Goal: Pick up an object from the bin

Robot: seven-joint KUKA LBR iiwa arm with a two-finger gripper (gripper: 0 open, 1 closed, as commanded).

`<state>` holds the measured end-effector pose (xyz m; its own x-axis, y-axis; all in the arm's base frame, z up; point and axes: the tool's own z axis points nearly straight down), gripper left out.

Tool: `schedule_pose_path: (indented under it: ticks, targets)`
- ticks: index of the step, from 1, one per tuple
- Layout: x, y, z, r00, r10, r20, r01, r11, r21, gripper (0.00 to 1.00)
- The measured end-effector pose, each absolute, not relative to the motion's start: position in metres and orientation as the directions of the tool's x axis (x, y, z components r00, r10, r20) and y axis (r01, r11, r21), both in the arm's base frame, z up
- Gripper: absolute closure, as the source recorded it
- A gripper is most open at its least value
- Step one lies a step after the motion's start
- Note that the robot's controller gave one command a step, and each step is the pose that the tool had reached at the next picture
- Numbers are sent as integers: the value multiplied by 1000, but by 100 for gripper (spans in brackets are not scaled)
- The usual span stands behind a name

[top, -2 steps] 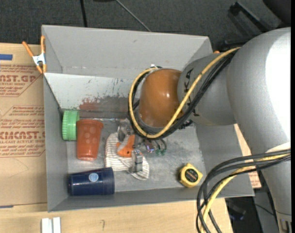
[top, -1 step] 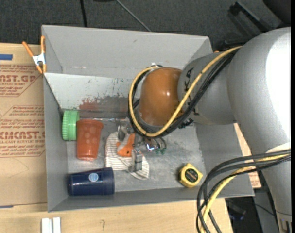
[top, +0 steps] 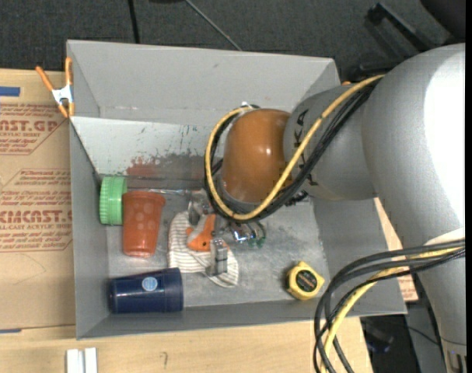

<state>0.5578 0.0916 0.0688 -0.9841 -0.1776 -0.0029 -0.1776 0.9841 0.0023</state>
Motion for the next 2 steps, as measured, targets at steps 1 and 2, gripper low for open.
schedule_pose_path:
  ticks: [1,2]
  targets:
    - [560,92,71,-985,-171,-7,-171,985,5,100]
    - [560,92,71,-985,-171,-7,-171,985,5,100]
